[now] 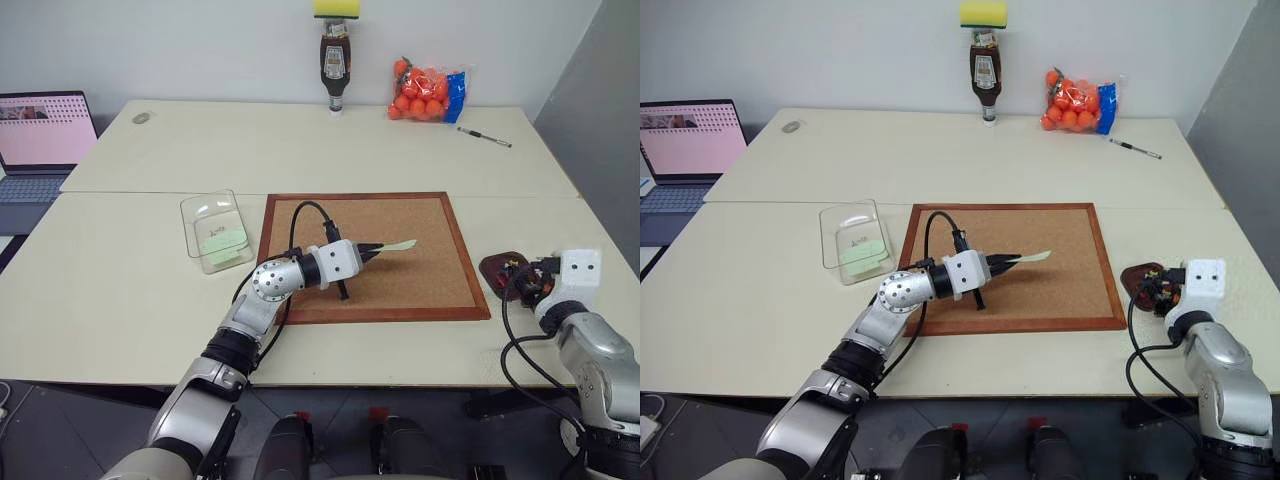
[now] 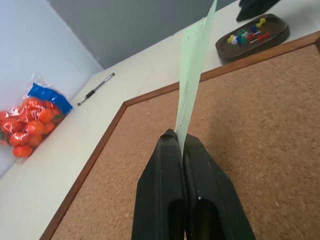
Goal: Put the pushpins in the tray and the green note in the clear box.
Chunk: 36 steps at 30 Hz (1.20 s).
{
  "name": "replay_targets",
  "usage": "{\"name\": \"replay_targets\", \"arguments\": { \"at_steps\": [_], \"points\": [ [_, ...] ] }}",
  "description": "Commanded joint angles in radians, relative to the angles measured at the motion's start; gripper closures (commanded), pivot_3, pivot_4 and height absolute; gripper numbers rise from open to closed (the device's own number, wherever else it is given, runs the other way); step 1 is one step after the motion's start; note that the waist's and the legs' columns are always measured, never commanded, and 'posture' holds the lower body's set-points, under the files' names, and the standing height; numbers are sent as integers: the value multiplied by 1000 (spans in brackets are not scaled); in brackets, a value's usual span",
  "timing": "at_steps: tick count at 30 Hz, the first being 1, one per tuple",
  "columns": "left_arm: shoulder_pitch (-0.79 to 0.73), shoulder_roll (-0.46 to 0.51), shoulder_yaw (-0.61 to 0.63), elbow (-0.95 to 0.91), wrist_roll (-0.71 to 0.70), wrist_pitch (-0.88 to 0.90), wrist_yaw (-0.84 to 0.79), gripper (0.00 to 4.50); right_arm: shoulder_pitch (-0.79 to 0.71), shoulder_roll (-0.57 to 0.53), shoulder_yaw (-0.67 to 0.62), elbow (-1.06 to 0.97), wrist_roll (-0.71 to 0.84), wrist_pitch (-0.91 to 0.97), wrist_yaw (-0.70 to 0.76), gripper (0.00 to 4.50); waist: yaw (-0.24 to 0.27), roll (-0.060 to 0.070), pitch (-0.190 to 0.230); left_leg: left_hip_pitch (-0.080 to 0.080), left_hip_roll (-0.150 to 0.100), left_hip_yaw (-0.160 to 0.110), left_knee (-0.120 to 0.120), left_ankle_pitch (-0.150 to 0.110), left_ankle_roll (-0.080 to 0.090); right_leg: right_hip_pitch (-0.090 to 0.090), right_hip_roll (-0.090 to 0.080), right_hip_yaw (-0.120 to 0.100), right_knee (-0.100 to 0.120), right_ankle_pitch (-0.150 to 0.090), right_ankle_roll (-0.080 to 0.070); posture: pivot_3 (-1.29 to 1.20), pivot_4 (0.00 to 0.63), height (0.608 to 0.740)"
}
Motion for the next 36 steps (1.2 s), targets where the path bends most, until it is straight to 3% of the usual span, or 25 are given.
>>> {"name": "replay_targets", "arguments": {
  "at_steps": [1, 10, 17, 24, 33, 34, 36],
  "points": [
    [-13, -12, 72, -108, -45, 136, 76, 4500, 27, -32, 26, -146, 51, -54, 115, 1968, -1, 0, 0, 0, 0, 0, 0, 0, 0, 0, 0, 0, 0, 0, 0, 0, 150, 740],
    [118, -3, 274, -541, -27, 706, 340, 4500, -158, -111, 240, -209, 153, -21, 365, 1968, -18, 0, 0, 1, 2, -2, 0, 0, 0, 1, 1, 0, 1, 0, 0, 0, 150, 740],
    [212, 39, 449, -755, 1, 1031, 498, 4500, -429, -35, 467, -41, 105, 6, 430, 1968, -22, -2, 1, 1, 3, -5, 1, 0, 0, 1, 0, -1, 1, 0, -1, 0, 150, 740],
    [178, 55, 559, -733, -33, 1246, 573, 4500, -607, 67, 571, 139, 48, -1, 451, 1968, -16, -6, 3, 0, 4, -5, 1, 0, -1, 1, -2, -1, 1, 3, -6, 0, 150, 740],
    [90, -14, 657, -677, -96, 1347, 684, 4500, -639, 95, 592, 168, 17, -1, 486, 1968, 1, -8, 4, -1, 1, -4, 1, 0, -1, 1, -7, -2, 1, 4, -6, 0, 150, 740],
    [76, -26, 673, -674, -110, 1360, 695, 4126, -638, 87, 596, 163, 14, 0, 500, 1881, 1, -8, 5, -1, 1, -4, 1, 0, -1, 1, -7, -2, 1, 4, -6, 0, 150, 740],
    [57, -39, 690, -671, -131, 1380, 709, 3785, -638, 77, 599, 159, 7, -2, 518, 1881, 1, -8, 5, -1, 1, -4, 1, 0, -1, 1, -7, -2, 1, 4, -5, 0, 150, 740]
  ]
}}
